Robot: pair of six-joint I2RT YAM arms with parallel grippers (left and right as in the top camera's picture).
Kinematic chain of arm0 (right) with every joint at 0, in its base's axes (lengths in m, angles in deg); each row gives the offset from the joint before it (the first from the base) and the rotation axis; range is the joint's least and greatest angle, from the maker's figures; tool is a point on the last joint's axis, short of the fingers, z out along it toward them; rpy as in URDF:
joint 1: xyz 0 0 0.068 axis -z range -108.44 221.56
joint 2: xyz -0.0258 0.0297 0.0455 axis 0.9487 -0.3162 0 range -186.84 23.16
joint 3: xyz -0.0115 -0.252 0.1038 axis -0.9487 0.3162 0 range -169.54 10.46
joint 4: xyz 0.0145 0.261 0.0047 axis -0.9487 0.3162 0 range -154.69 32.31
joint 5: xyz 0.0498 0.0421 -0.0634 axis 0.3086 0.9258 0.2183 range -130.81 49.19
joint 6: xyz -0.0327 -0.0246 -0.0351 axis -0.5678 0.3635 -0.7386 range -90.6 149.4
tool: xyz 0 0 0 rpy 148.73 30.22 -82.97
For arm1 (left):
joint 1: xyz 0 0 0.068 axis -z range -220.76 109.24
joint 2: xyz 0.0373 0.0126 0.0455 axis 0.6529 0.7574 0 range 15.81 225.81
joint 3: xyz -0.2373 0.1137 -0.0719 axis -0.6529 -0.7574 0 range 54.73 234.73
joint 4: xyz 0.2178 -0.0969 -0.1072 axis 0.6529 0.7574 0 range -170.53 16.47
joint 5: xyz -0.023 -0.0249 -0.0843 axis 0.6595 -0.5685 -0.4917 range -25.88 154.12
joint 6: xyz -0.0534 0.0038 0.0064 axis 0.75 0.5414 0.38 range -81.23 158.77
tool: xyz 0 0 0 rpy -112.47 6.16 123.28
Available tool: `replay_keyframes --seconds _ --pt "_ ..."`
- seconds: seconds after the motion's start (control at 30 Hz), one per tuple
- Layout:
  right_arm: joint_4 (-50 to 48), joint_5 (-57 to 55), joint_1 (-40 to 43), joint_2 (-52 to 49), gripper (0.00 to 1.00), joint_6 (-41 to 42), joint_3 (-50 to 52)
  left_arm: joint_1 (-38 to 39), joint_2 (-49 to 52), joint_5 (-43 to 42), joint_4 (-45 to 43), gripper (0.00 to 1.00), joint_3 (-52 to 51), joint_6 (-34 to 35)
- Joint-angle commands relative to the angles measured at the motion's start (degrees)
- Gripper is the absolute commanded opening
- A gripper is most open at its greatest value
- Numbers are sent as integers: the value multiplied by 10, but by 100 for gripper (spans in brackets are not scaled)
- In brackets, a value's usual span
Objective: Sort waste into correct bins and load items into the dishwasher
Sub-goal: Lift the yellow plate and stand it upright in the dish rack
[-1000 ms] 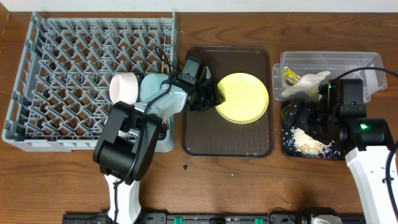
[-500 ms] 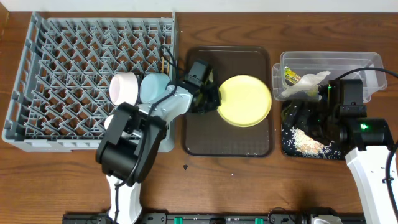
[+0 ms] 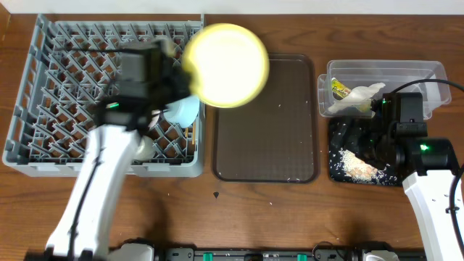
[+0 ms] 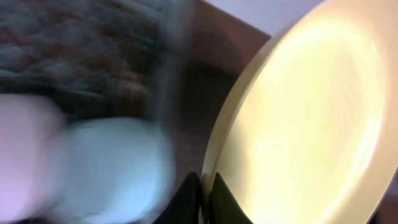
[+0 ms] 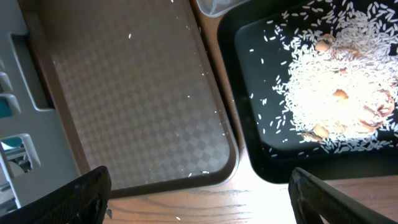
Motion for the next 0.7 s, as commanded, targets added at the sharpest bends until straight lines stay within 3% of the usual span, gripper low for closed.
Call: replay_keyframes --seconds 0.0,0.33,0.67 --pt "0 -2 2 0 90 -6 -7 -104 -56 86 45 8 6 -86" --pt "3 -2 2 0 90 -6 -7 -277 -54 224 68 8 5 -127" --pt "3 -2 2 0 90 -6 -7 -315 -9 314 26 8 5 -191"
